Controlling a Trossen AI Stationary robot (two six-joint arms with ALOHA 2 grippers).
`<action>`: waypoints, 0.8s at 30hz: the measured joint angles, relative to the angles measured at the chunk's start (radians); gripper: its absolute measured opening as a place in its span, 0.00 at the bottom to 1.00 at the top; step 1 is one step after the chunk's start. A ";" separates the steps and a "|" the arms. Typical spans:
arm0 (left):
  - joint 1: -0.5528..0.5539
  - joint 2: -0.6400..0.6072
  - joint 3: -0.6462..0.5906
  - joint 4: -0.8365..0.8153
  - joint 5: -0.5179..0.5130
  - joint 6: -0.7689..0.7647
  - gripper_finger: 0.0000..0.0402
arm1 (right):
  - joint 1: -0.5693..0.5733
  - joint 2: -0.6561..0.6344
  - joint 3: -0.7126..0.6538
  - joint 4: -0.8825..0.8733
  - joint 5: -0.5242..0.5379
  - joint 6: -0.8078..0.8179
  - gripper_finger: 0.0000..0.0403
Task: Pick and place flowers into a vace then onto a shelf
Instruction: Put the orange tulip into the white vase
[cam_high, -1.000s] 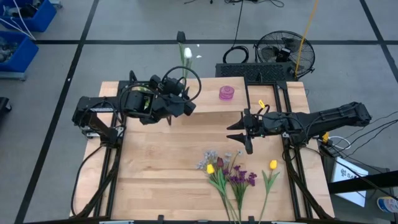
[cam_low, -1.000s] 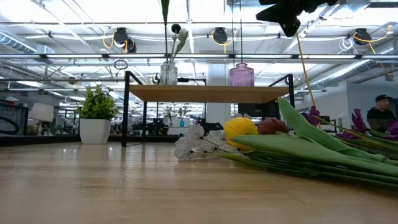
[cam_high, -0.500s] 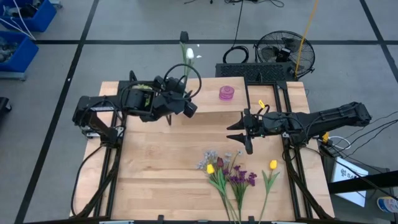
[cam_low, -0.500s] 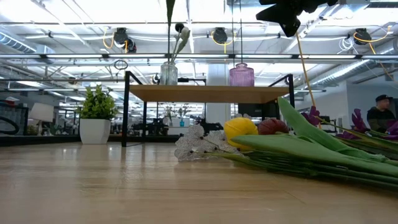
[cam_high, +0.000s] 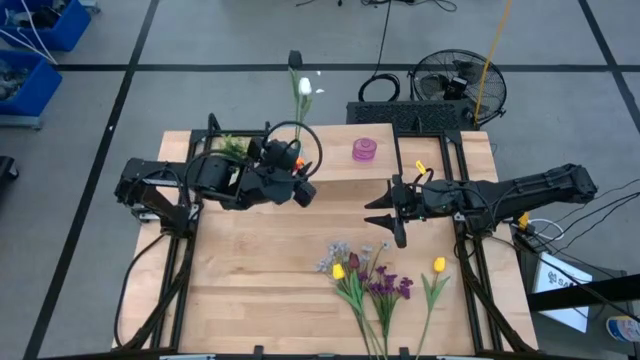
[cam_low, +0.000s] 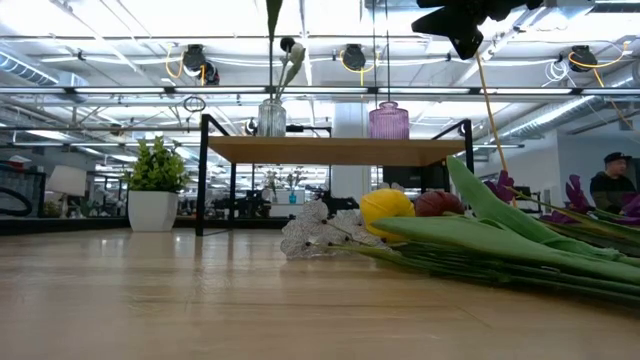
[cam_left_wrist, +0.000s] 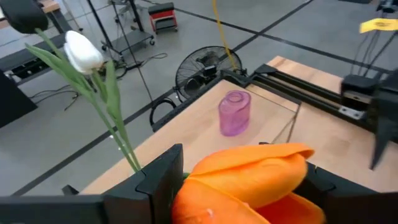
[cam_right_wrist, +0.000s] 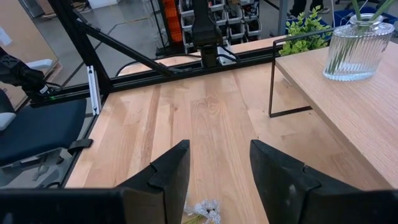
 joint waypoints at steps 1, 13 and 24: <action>-0.007 0.000 0.000 0.000 0.003 -0.006 0.53 | 0.000 0.000 0.000 0.000 0.000 0.000 0.40; -0.075 -0.008 0.000 -0.001 -0.002 -0.061 0.53 | 0.000 0.000 0.000 0.000 0.000 0.000 0.40; -0.096 -0.044 0.000 0.011 -0.165 -0.021 0.53 | 0.000 0.000 0.000 0.000 0.000 0.000 0.40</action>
